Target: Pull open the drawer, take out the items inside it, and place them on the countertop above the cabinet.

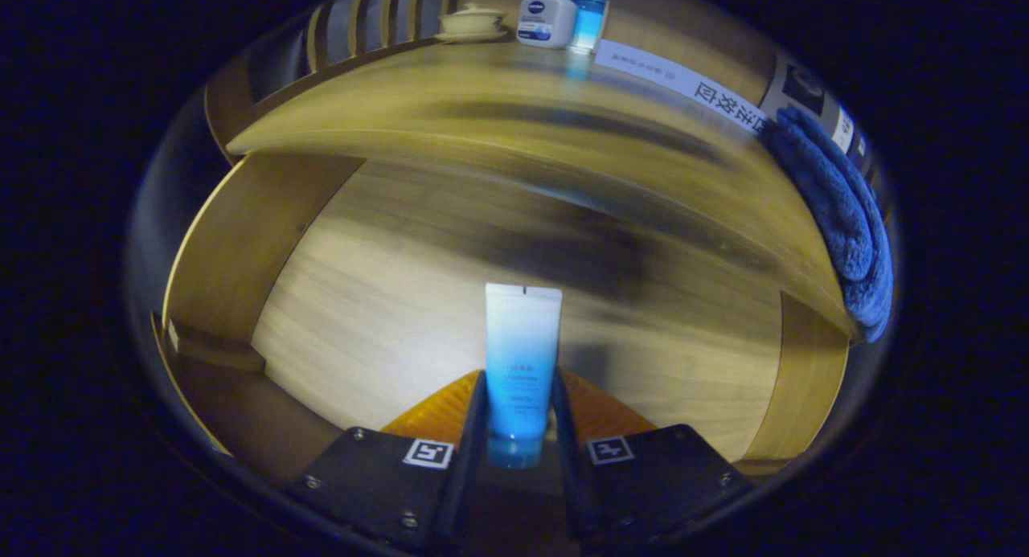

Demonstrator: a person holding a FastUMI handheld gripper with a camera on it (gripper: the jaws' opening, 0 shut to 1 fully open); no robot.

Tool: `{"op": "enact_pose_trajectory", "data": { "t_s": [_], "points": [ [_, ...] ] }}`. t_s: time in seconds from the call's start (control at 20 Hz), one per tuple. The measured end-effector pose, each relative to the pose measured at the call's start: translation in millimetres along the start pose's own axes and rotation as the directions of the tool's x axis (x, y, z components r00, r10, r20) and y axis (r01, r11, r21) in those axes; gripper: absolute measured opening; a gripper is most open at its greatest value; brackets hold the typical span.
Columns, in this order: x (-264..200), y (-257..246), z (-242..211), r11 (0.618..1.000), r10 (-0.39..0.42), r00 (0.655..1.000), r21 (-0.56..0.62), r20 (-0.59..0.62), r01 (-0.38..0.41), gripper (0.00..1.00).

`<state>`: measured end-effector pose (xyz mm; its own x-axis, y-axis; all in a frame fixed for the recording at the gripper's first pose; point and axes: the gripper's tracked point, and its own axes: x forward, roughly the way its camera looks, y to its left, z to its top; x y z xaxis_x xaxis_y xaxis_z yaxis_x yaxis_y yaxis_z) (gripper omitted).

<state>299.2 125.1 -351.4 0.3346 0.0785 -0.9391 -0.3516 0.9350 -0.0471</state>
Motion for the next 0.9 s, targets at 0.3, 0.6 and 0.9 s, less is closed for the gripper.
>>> {"op": "enact_pose_trajectory", "data": {
  "t_s": [0.3,0.6,0.9],
  "points": [
    [-5.1,4.8,22.9,0.998,0.046,0.987,-0.038,0.153,-0.041,0.41],
    [-16.3,23.5,35.1,0.981,0.196,0.952,-0.038,0.237,-0.193,0.40],
    [-34.8,39.2,47.2,0.963,0.254,0.922,-0.161,0.293,-0.214,0.40]
  ]
}}
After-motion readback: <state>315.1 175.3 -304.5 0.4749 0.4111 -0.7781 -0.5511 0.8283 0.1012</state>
